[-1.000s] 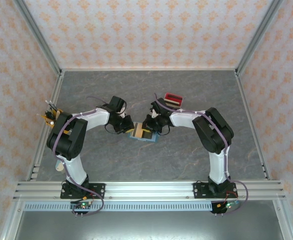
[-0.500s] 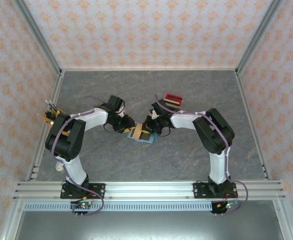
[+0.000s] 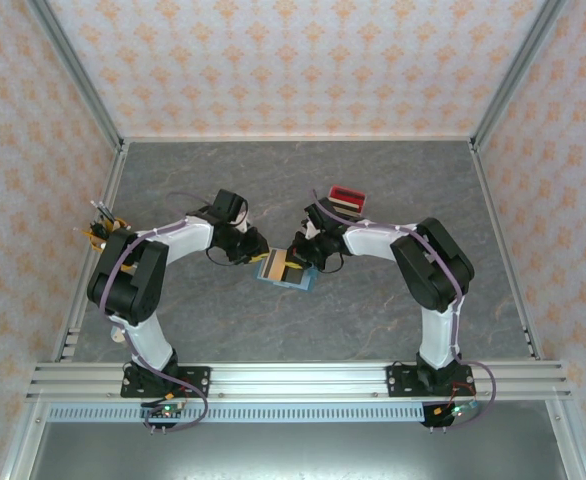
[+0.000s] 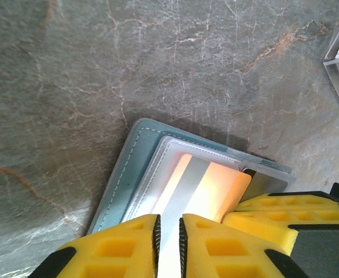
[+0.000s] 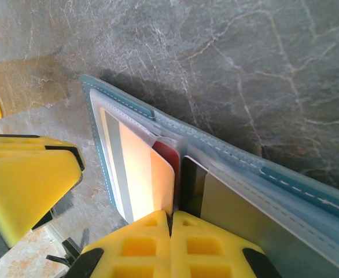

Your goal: Take the credit cards out of the card holder

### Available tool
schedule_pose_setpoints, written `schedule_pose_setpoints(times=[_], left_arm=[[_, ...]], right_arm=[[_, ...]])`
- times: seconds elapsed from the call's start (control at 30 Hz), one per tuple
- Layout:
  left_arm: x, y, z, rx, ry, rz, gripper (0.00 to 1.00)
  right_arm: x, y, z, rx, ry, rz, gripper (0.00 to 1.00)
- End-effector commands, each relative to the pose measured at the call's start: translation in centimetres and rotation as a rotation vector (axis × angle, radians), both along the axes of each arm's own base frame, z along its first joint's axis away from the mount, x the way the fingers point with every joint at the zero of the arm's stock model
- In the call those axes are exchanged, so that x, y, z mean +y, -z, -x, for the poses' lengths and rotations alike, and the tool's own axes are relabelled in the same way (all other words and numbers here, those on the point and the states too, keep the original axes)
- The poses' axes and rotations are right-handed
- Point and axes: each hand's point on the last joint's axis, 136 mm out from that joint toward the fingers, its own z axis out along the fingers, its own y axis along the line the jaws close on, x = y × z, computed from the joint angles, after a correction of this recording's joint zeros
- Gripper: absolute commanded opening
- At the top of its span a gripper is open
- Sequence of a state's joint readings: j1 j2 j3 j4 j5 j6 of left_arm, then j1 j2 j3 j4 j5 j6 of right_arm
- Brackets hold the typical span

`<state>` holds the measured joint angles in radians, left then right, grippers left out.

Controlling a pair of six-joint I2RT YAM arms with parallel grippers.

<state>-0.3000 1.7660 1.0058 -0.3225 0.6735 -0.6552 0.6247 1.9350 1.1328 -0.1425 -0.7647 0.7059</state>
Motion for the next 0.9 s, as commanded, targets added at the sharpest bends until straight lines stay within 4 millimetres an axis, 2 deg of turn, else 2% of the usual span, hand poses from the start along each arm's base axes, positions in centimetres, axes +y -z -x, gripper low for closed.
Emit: schedule_pose_setpoints(times=[0.0, 0.17, 0.33, 0.5, 0.7, 0.87], left_arm=[[0.1, 1.4, 0.4, 0.035, 0.002, 0.006, 0.19], [0.9, 3.2, 1.2, 0.096, -0.004, -0.050, 0.17], [2.1, 4.5, 1.8, 0.130, -0.022, -0.124, 0.17], [2.3, 4.8, 1.8, 0.132, -0.028, -0.136, 0.16], [2.2, 4.7, 1.7, 0.129, -0.024, -0.132, 0.16], [2.0, 3.7, 1.4, 0.103, -0.018, -0.117, 0.16]], right_arm=[[0.1, -1.4, -0.2, -0.006, 0.005, -0.031, 0.00], [0.1, -1.2, 0.0, 0.012, 0.002, -0.025, 0.00], [-0.8, -1.2, 0.1, 0.031, 0.015, -0.014, 0.00], [-1.1, -1.4, 0.4, 0.045, 0.015, -0.023, 0.00], [-1.7, -0.7, 1.1, 0.061, 0.014, -0.005, 0.00], [-2.3, -0.1, 1.3, 0.058, 0.010, 0.031, 0.00]])
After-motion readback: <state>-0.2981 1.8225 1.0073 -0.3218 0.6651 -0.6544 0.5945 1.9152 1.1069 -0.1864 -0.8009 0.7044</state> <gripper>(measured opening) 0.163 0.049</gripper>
